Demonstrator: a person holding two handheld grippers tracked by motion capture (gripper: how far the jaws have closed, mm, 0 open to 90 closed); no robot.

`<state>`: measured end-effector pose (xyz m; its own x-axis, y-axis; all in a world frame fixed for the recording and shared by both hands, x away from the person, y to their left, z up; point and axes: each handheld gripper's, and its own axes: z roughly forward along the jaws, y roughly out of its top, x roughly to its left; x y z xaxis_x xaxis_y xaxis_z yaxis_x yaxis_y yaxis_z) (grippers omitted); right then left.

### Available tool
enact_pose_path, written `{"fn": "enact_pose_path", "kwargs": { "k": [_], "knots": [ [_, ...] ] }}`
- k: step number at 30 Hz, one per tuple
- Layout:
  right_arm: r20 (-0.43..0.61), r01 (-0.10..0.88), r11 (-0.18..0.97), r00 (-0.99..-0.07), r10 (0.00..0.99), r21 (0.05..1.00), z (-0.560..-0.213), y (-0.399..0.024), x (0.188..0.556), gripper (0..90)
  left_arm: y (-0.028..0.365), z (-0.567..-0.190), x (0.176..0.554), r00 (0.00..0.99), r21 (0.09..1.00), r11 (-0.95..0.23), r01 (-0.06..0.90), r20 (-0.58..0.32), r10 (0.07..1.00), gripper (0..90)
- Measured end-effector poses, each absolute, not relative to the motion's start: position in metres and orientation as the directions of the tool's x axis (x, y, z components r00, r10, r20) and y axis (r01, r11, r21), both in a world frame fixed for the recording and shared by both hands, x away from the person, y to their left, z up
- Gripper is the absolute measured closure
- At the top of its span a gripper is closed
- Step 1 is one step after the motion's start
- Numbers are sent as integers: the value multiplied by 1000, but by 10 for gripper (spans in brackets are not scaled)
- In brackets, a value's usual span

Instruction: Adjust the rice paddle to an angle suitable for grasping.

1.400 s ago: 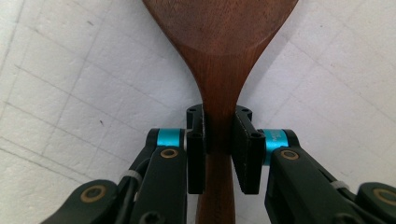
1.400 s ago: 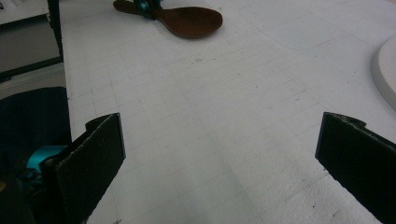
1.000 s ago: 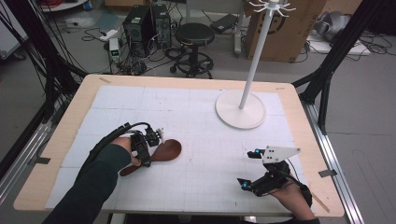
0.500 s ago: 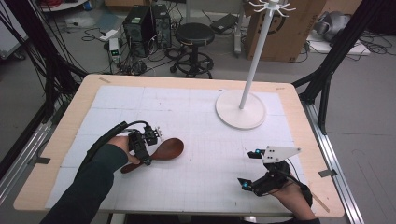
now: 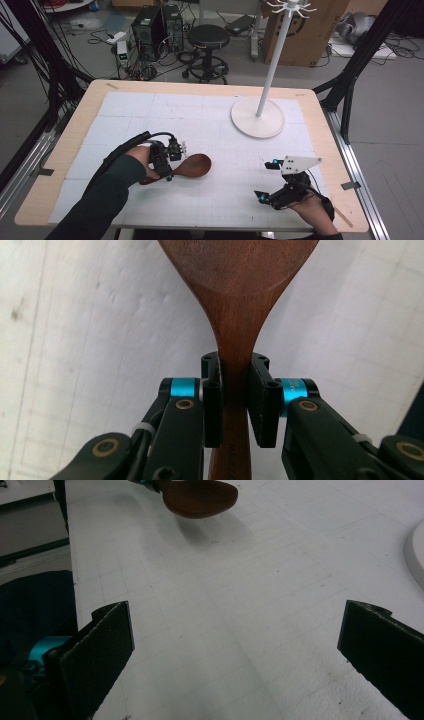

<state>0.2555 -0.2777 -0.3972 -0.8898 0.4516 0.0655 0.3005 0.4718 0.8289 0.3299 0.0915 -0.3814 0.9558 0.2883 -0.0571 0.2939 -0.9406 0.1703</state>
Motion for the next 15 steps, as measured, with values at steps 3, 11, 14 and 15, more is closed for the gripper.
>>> {"fn": "enact_pose_path", "kwargs": {
  "k": [3,11,14,15],
  "knots": [
    [66,298,471,-891,448,830,-397,-278,255,4,78,-378,328,967,169,-952,255,-47,250,785],
    [69,297,464,-892,447,835,-395,-280,254,4,46,-377,329,988,165,-974,153,-30,150,785],
    [68,294,463,-893,445,837,-394,-281,254,4,39,-379,331,993,162,-979,122,-30,118,785],
    [68,295,461,-892,446,837,-394,-281,254,4,37,-380,331,994,166,-981,105,-31,101,785]
  ]
}}
